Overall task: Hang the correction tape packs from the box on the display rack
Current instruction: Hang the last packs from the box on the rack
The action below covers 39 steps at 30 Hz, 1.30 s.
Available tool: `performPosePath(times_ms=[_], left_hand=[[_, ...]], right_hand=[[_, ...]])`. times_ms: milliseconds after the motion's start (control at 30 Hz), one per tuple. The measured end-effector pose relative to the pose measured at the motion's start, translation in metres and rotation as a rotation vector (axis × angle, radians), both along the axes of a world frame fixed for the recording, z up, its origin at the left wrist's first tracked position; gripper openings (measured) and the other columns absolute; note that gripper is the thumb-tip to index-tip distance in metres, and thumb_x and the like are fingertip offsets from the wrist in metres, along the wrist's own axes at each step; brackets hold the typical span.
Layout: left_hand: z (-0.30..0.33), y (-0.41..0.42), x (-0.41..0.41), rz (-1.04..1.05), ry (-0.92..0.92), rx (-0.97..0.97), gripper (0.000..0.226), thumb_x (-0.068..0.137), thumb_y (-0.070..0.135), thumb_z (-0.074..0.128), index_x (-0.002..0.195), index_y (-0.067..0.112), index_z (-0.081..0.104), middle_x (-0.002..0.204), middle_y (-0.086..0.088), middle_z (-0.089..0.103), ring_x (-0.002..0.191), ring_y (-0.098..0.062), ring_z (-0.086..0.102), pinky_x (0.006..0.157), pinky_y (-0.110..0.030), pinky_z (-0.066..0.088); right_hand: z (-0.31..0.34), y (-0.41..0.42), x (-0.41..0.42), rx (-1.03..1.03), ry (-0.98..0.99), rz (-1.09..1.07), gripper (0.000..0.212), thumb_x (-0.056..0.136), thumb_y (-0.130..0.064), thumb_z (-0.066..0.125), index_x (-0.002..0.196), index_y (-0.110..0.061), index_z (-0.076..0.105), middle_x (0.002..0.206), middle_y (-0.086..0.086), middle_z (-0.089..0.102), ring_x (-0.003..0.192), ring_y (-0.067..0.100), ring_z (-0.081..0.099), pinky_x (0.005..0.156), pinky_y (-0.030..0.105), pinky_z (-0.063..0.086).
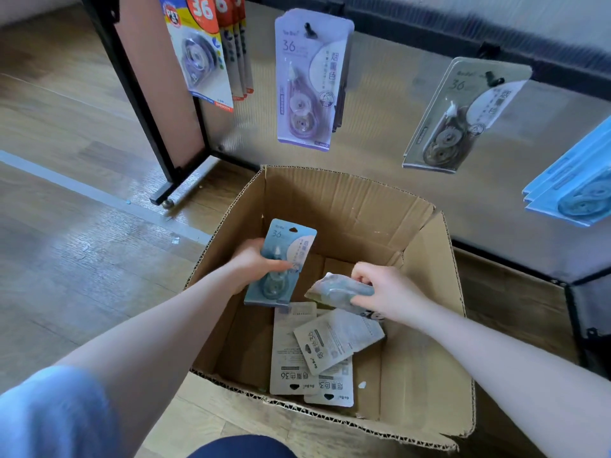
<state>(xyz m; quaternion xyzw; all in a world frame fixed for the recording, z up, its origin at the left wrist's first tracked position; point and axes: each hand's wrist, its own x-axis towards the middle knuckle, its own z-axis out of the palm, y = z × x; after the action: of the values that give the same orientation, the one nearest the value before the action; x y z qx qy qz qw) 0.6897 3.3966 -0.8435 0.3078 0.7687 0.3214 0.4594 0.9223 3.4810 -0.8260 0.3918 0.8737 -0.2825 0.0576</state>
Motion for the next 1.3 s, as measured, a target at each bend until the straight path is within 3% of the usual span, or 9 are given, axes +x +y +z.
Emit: performPosePath(times_ms=[133, 300, 433, 533, 733, 867, 967, 1100, 1300], left_hand=[[0.018, 0.0, -0.004, 0.022, -0.031, 0.085, 0.037, 0.079, 0.023, 0.077, 0.11, 0.022, 0.057, 0.104, 0.005, 0.063, 0.09, -0.011, 0.06, 0.062, -0.021, 0.049], [0.04, 0.009, -0.004, 0.04, -0.038, 0.182, 0.034, 0.08, 0.025, 0.076, 0.109, 0.021, 0.058, 0.1, 0.007, 0.065, 0.085, -0.006, 0.064, 0.063, -0.019, 0.053], [0.066, 0.021, 0.0, 0.043, -0.101, 0.298, 0.025, 0.079, 0.021, 0.077, 0.098, 0.021, 0.061, 0.094, 0.006, 0.07, 0.078, -0.006, 0.07, 0.06, -0.019, 0.055], [0.091, 0.031, 0.008, 0.053, -0.155, 0.397, 0.02, 0.08, 0.014, 0.075, 0.093, 0.021, 0.062, 0.087, 0.008, 0.071, 0.07, -0.004, 0.07, 0.056, -0.018, 0.054], [0.13, 0.053, 0.035, 0.052, -0.204, 0.538, 0.022, 0.079, 0.012, 0.076, 0.099, 0.015, 0.066, 0.094, -0.004, 0.075, 0.084, -0.019, 0.072, 0.075, -0.035, 0.059], [0.145, 0.063, 0.069, -0.023, -0.246, 0.601, 0.022, 0.081, 0.01, 0.073, 0.102, 0.011, 0.065, 0.094, -0.005, 0.075, 0.083, -0.021, 0.072, 0.068, -0.028, 0.059], [0.151, 0.064, 0.095, -0.091, -0.259, 0.597, 0.023, 0.08, 0.011, 0.073, 0.101, 0.011, 0.065, 0.093, -0.005, 0.075, 0.083, -0.021, 0.072, 0.068, -0.03, 0.059], [0.157, 0.067, 0.129, -0.185, -0.249, 0.577, 0.021, 0.079, 0.012, 0.074, 0.098, 0.015, 0.065, 0.091, -0.002, 0.075, 0.083, -0.019, 0.072, 0.066, -0.028, 0.058], [0.164, 0.079, 0.181, -0.275, -0.277, 0.589, 0.021, 0.082, 0.012, 0.071, 0.101, 0.017, 0.062, 0.094, 0.002, 0.075, 0.086, -0.016, 0.072, 0.067, -0.025, 0.057]], right_hand=[[0.017, 0.009, 0.0, -0.121, 0.247, -0.228, 0.022, 0.073, -0.016, 0.07, 0.077, -0.031, 0.053, 0.08, -0.006, 0.066, 0.077, 0.016, 0.06, 0.065, 0.032, 0.044], [0.05, 0.02, 0.0, -0.176, 0.464, -0.416, 0.02, 0.079, -0.006, 0.071, 0.087, -0.015, 0.056, 0.089, 0.0, 0.068, 0.082, 0.018, 0.067, 0.074, 0.038, 0.053], [0.079, 0.029, 0.004, -0.207, 0.599, -0.565, 0.018, 0.083, -0.012, 0.069, 0.088, -0.019, 0.053, 0.09, -0.005, 0.068, 0.076, 0.01, 0.068, 0.063, 0.031, 0.054], [0.099, 0.035, 0.012, -0.265, 0.72, -0.657, 0.015, 0.085, -0.012, 0.067, 0.09, -0.019, 0.054, 0.091, -0.001, 0.07, 0.076, 0.015, 0.069, 0.067, 0.036, 0.056], [0.128, 0.035, 0.045, -0.281, 0.872, -0.743, 0.016, 0.084, -0.008, 0.065, 0.092, -0.02, 0.056, 0.094, 0.004, 0.07, 0.082, 0.023, 0.069, 0.074, 0.042, 0.054], [0.138, 0.032, 0.077, -0.246, 1.012, -0.79, 0.02, 0.082, -0.002, 0.065, 0.09, -0.018, 0.059, 0.092, 0.005, 0.07, 0.082, 0.025, 0.067, 0.073, 0.04, 0.053], [0.142, 0.025, 0.103, -0.233, 1.028, -0.81, 0.019, 0.082, -0.003, 0.065, 0.092, -0.018, 0.06, 0.093, 0.005, 0.07, 0.083, 0.025, 0.068, 0.073, 0.042, 0.054], [0.146, 0.019, 0.139, -0.203, 1.017, -0.82, 0.022, 0.083, -0.001, 0.064, 0.095, -0.019, 0.059, 0.095, 0.005, 0.07, 0.082, 0.022, 0.069, 0.064, 0.034, 0.052], [0.144, 0.018, 0.192, -0.109, 0.97, -0.894, 0.017, 0.083, -0.004, 0.065, 0.09, -0.017, 0.059, 0.092, 0.004, 0.07, 0.085, 0.026, 0.068, 0.073, 0.043, 0.053]])
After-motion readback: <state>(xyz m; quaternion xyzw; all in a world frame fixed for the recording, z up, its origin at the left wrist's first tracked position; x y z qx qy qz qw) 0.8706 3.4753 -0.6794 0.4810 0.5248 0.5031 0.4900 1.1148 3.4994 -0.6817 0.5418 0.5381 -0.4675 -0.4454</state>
